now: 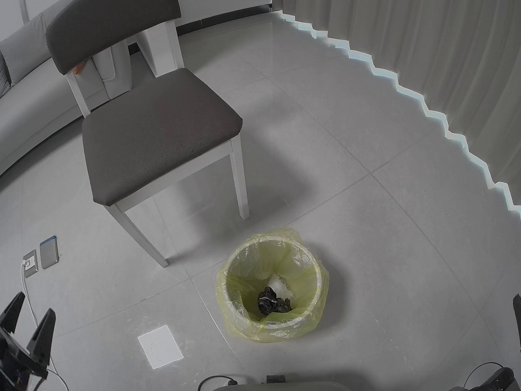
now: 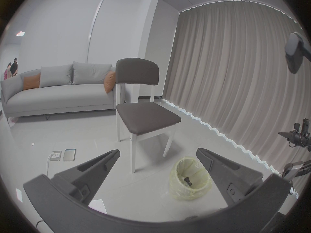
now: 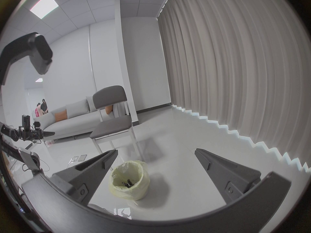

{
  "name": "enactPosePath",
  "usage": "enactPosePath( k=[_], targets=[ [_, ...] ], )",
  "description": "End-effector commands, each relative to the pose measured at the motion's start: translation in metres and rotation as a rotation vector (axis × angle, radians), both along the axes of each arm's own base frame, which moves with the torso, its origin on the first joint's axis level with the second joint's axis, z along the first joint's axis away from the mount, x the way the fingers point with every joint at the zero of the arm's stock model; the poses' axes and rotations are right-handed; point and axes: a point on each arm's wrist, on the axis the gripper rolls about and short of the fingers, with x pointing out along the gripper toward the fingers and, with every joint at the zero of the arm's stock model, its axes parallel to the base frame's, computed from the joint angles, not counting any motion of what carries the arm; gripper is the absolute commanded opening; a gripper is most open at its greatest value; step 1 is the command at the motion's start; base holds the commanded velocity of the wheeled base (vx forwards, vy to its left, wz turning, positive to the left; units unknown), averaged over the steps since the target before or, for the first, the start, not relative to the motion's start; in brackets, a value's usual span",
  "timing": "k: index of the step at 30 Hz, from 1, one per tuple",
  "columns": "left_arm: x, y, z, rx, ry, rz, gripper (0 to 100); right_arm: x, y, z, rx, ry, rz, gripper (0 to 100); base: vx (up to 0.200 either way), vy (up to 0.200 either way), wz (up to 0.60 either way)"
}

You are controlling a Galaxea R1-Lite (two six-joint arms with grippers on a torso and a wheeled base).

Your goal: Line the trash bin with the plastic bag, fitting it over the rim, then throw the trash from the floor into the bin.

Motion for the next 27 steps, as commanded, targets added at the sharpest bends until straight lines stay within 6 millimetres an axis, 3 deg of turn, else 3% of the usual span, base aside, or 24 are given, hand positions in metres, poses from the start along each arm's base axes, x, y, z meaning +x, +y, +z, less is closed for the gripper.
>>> enactPosePath(
  k=[1,7,27],
  targets=[
    [-0.032,-0.001,-0.029,-0.006,-0.123,0.060,100,-0.024,0.002,-0.039,0.032,-0.067,-0.011,100,0.000,0.000,0.00],
    [-0.025,0.001,-0.049,0.055,-0.063,0.119,100,-0.010,0.000,-0.070,0.026,0.012,-0.108,100,0.000,0.000,0.00],
    [-0.025,0.002,-0.055,0.122,-0.007,0.172,100,-0.009,-0.005,-0.074,-0.112,0.027,-0.330,100,0.000,0.000,0.00]
  ],
)
